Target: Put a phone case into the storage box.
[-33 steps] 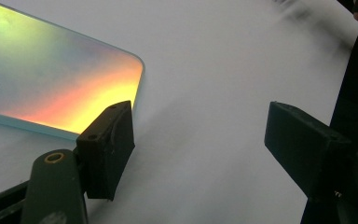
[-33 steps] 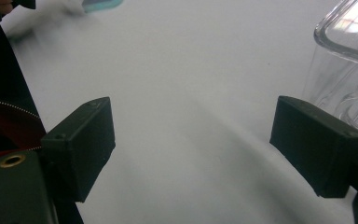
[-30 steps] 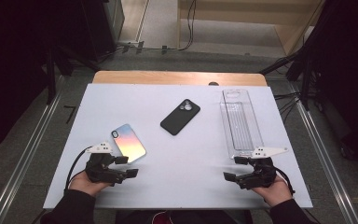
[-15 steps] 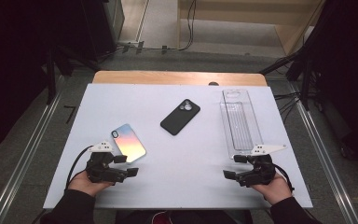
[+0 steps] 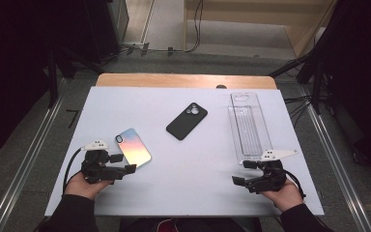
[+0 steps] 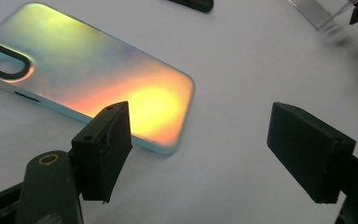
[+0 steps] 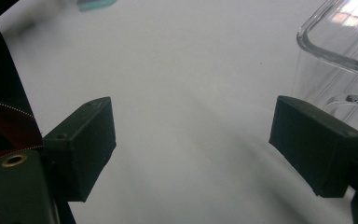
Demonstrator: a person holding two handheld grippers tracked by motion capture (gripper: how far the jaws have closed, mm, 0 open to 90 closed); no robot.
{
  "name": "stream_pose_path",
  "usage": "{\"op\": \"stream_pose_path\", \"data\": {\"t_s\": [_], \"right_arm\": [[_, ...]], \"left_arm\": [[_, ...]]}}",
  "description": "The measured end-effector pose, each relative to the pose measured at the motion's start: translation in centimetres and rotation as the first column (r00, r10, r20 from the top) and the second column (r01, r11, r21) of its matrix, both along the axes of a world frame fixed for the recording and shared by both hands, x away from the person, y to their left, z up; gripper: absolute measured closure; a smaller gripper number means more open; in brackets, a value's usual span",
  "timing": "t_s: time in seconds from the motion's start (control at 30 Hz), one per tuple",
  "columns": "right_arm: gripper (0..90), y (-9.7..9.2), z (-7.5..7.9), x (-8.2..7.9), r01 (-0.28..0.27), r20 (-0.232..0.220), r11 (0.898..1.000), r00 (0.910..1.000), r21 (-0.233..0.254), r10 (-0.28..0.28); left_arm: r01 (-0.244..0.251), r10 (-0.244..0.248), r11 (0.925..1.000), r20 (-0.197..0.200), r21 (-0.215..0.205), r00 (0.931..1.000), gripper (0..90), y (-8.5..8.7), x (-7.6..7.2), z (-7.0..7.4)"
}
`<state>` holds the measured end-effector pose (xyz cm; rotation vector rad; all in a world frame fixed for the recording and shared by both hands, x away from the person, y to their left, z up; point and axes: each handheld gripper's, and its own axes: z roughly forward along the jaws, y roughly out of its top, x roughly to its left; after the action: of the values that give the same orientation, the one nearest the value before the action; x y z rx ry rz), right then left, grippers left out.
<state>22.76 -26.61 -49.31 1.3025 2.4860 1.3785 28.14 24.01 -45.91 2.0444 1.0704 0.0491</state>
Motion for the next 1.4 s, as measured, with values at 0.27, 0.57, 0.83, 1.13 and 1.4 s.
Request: {"op": "stream_pose_path", "data": {"t_s": [0.27, 0.57, 0.83, 1.13, 1.4], "right_arm": [[12.6, 0.1, 0.0, 0.0, -0.003, 0.003, 1.000, 1.0000, -0.003, 0.003], [12.6, 0.0, 0.0, 0.0, 0.003, -0.002, 1.000, 1.0000, -0.002, -0.003], [12.6, -0.1, 0.0, 0.0, 0.004, -0.001, 1.000, 1.0000, 0.002, -0.004], [12.6, -0.1, 0.0, -0.1, 0.005, -0.002, 1.000, 1.0000, 0.007, -0.005], [12.6, -0.1, 0.0, -0.1, 0.002, -0.003, 1.000, 1.0000, 0.004, -0.002]], "left_arm": [[-0.060, 0.060, 0.9973, 0.012, 0.042, 0.9982, 22.2, 0.5, 1.3, 0.3], [-0.079, 0.078, 0.9957, 0.015, 0.049, 0.9968, 22.2, 0.5, 2.8, 0.5], [-0.101, 0.100, 0.9923, 0.026, 0.071, 0.9947, 24.0, 0.7, 4.8, 0.5], [-0.156, 0.156, 0.9866, -0.004, 0.048, 0.9877, 54.9, 1.5, 5.7, 0.6], [-0.147, 0.150, 0.9859, -0.030, 0.080, 0.9882, 90.0, 2.4, 6.5, -0.3]]}}
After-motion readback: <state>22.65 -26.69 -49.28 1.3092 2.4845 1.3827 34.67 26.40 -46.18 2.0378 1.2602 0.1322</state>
